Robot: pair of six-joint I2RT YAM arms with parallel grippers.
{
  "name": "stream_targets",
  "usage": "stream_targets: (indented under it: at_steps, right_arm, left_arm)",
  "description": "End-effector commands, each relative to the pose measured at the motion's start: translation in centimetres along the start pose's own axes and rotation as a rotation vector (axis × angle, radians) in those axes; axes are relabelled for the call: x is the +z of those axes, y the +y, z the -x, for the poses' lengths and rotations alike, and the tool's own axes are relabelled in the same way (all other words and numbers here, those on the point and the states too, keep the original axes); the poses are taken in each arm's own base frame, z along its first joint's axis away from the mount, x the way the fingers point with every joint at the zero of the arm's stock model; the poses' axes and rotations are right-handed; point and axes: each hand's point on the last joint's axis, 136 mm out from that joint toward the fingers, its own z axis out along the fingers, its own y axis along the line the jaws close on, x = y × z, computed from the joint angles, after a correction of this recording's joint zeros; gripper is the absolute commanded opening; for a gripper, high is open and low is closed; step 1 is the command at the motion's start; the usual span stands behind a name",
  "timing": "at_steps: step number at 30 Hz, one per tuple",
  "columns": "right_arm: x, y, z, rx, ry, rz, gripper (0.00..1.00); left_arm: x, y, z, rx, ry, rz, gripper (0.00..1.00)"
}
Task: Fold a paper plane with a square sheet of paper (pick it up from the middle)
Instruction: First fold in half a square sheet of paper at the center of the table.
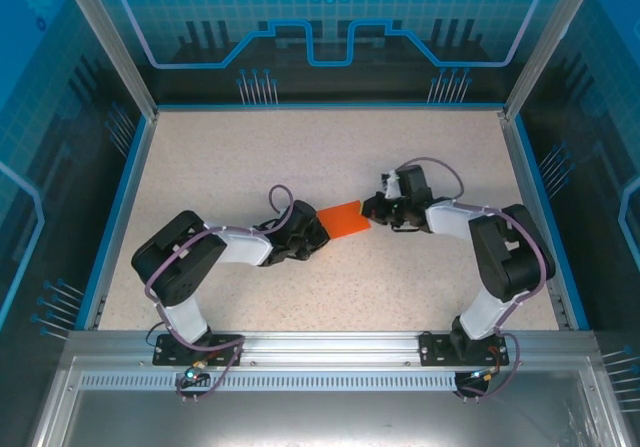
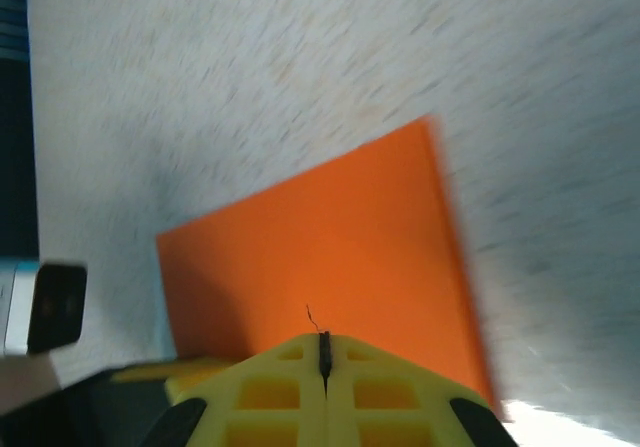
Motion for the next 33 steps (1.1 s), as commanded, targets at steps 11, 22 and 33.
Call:
stream_targets:
  at_steps: [11, 22, 33]
  right_arm:
    - [4.1, -0.3, -4.7, 0.088, 0.131, -0.023, 0.00]
    - [3.9, -3.7, -6.1, 0.121, 0.149, -0.168, 0.00]
    - [4.1, -5.4, -7.1, 0.173, 0.172, -0.246, 0.00]
  left_arm:
    - [-0.5, 0.7, -0.2, 0.071, 0.051, 0.024, 0.00]
    - [-0.1, -3.8, 1.0, -0.017, -0.004, -0.204, 0.00]
    - [1.5, -0.9, 0.2, -0.106, -0.035, -0.093, 0.00]
